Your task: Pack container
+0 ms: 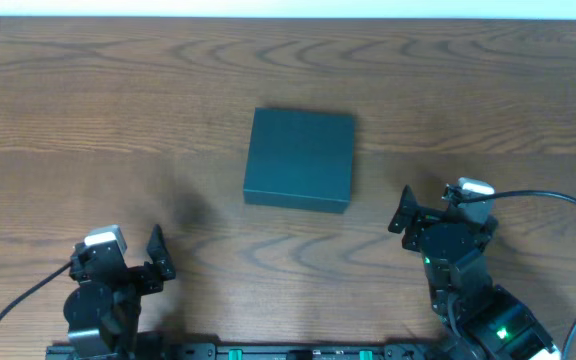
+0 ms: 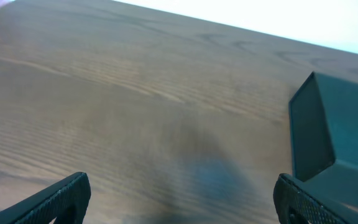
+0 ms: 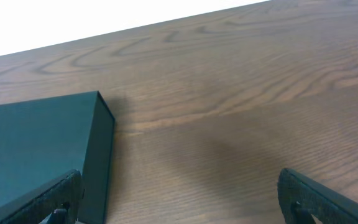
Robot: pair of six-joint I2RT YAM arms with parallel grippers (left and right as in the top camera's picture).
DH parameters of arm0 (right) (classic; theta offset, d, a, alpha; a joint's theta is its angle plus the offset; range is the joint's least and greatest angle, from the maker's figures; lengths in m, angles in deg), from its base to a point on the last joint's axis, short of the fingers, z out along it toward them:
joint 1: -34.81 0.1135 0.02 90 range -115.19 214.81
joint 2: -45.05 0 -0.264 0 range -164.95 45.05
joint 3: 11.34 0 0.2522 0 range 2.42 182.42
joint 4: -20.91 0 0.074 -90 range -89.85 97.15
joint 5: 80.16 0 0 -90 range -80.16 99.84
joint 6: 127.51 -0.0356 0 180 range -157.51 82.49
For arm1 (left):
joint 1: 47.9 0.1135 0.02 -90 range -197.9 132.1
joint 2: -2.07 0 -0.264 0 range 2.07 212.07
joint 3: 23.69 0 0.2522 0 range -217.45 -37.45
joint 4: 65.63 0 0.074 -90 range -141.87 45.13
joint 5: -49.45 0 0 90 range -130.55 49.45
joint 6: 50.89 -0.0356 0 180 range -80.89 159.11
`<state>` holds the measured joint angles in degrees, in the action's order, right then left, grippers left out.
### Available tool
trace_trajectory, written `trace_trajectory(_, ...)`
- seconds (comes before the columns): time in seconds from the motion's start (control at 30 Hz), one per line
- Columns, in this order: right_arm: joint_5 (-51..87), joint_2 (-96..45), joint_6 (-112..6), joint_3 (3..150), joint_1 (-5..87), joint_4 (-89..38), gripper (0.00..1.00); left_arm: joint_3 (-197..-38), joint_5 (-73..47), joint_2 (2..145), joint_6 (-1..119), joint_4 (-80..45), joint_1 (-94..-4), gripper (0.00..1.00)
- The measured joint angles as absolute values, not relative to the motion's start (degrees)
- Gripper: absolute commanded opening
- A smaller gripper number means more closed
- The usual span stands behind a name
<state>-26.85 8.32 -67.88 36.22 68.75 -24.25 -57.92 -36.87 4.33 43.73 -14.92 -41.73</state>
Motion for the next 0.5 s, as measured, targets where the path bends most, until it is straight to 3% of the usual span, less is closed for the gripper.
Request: trace_trajectory(0.5,-26.85,8.32,-67.88,36.22,68.75,-24.29,0.99,-46.60,-35.34,2.78,43.73,-17.72,-41.57,0.95)
